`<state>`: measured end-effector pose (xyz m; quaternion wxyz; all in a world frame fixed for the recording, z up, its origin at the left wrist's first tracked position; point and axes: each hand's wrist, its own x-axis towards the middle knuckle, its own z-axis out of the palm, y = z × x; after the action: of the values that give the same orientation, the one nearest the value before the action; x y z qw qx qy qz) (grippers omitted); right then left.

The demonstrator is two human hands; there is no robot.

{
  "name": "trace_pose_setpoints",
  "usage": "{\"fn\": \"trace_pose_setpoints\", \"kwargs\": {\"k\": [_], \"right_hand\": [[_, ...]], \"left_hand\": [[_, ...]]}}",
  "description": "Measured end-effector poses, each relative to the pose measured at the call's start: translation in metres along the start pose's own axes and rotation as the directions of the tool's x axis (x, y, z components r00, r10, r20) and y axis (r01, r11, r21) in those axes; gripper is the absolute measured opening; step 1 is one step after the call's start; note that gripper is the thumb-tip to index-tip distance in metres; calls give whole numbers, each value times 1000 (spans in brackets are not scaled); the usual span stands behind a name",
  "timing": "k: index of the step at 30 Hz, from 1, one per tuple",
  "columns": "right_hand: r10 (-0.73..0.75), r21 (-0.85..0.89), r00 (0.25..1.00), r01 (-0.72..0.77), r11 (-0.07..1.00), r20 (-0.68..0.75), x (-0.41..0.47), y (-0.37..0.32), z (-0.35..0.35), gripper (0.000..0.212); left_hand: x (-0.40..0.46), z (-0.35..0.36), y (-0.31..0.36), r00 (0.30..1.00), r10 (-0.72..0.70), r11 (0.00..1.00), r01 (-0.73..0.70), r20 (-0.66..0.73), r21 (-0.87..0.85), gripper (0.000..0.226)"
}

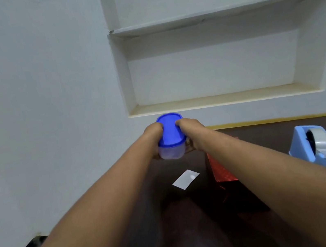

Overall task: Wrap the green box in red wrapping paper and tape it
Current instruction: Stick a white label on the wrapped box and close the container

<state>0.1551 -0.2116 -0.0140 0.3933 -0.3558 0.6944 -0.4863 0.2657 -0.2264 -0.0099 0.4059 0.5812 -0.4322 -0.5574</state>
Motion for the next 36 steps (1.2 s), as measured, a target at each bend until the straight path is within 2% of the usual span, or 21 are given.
{"fn": "trace_pose_setpoints", "kwargs": {"k": [1, 3, 6, 7, 9, 10, 13, 19, 24, 26, 27, 28, 29, 31, 32, 34, 36], "right_hand": [[22, -37, 1000, -22, 999, 13, 3, -2, 3, 36], [50, -70, 998, -47, 996, 44, 12, -3, 11, 24], [129, -184, 991, -120, 976, 38, 42, 0, 18, 20], [151, -216, 988, -139, 967, 41, 52, 1, 22, 20], [163, -240, 986, -148, 960, 42, 70, 6, 29, 20], [162, -250, 986, -147, 957, 40, 80, 8, 32, 21], [168, -261, 985, -150, 954, 47, 105, 18, 42, 31], [115, -206, 990, -95, 974, 86, 139, 30, 49, 32], [95, -186, 992, -77, 979, 88, 137, 22, 44, 4], [22, -141, 1000, -20, 990, 10, 130, 13, 32, 11], [-7, -103, 1000, 4, 995, -28, 125, 9, 26, 6], [-39, -60, 997, 35, 998, -67, 119, 5, 15, 4], [-57, 1, 994, 57, 998, -91, 109, 2, 6, 15], [-76, 132, 986, 96, 987, -145, 87, -2, -19, 34], [-89, 171, 979, 121, 978, -184, 72, -3, -35, 38], [-131, 193, 943, 196, 961, -307, 43, -2, -63, 28], [-236, 113, 855, 321, 940, -462, 11, 3, -90, 19]], "left_hand": [[3, -4, 1, 999, -39, 999, 38, 30, 32, 25], [19, -4, 0, 999, -26, 991, 23, 20, 129, 19], [72, 7, -9, 1000, 23, 976, -24, 6, 217, 14], [114, 13, -18, 999, 40, 975, -38, -5, 219, 20], [172, 23, -35, 996, 77, 967, -65, -40, 246, 50], [182, 24, -38, 995, 85, 961, -70, -47, 268, 51], [145, 18, -32, 989, 135, 941, -110, -58, 319, 36], [150, 19, -32, 989, 125, 915, -85, -77, 394, 36], [151, 22, -23, 990, 102, 922, -57, -100, 383, 35], [135, 23, -19, 967, 190, 886, -96, -168, 454, 25], [127, 24, -17, 947, 251, 871, -130, -201, 474, 18], [119, 27, -13, 930, 301, 870, -178, -212, 459, 14], [112, 30, -9, 920, 334, 884, -230, -205, 407, 10], [92, 41, 3, 928, 354, 916, -317, -119, 246, 6], [79, 48, 8, 938, 344, 928, -334, -33, 164, 8], [55, 62, 15, 934, 312, 947, -320, 172, 22, 14], [29, 79, 16, 887, 307, 949, -312, 346, -43, 14]]}}
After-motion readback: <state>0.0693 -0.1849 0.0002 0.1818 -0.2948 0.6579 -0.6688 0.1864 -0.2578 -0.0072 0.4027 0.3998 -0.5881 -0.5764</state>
